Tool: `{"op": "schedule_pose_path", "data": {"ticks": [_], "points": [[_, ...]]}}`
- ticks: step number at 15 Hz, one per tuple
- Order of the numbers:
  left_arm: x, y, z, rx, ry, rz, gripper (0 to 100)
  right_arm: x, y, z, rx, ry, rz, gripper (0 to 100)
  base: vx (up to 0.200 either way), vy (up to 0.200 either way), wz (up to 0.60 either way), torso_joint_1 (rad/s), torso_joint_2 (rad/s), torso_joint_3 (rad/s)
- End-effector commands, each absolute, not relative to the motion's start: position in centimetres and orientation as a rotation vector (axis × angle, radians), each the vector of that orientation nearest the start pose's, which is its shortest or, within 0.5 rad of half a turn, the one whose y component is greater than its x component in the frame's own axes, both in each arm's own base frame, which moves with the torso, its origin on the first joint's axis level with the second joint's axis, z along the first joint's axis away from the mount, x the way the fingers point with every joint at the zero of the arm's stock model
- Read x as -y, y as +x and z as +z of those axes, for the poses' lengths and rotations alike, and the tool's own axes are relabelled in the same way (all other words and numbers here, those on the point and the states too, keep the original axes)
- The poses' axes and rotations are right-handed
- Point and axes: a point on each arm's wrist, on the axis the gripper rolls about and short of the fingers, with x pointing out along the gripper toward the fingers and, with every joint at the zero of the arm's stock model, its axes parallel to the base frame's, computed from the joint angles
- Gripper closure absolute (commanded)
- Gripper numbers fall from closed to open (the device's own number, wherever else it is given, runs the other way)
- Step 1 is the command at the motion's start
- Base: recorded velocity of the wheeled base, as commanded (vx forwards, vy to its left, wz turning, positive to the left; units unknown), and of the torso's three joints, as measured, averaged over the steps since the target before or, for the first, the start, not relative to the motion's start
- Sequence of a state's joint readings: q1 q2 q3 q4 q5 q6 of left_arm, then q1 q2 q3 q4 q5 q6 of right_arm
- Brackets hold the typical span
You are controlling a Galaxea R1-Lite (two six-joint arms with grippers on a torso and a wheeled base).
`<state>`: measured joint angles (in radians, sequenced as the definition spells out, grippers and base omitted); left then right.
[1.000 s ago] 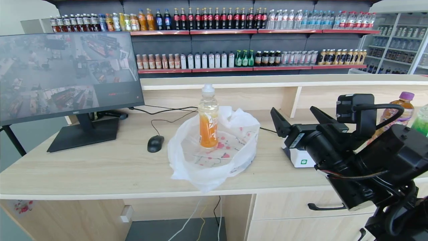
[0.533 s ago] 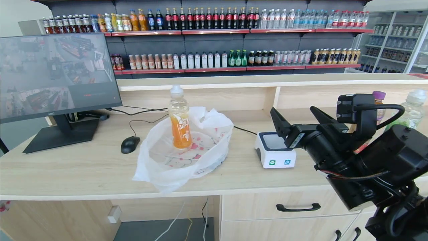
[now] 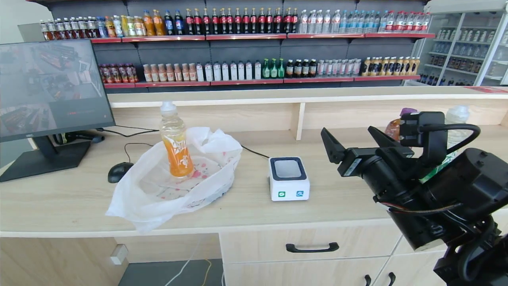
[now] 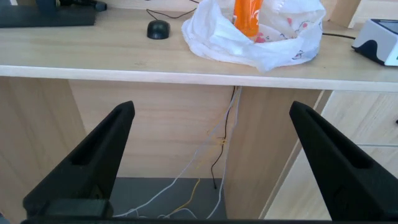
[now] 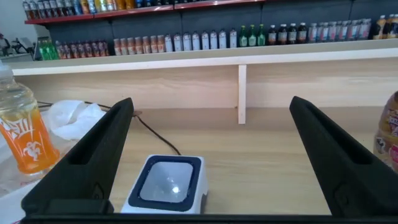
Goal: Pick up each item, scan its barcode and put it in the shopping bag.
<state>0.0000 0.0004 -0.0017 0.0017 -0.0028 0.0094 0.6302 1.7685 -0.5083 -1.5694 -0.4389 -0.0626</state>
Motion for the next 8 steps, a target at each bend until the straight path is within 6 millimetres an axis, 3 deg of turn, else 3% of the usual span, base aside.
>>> {"op": "schedule_pose_path", "data": {"ticks": [1,8], "points": [[0.01,-2.29,7.57,0.0,0.012,-0.003,0,-15.78,23.24,18.04,0.27,0.094,0.182,0,0.0,-0.2,0.0,0.012,0.0,0.002],[0.01,-2.29,7.57,0.0,0.006,-0.003,0,-15.66,23.08,17.67,0.256,0.086,0.182,0,0.0,-0.2,0.0,0.002,0.0,0.001]]}}
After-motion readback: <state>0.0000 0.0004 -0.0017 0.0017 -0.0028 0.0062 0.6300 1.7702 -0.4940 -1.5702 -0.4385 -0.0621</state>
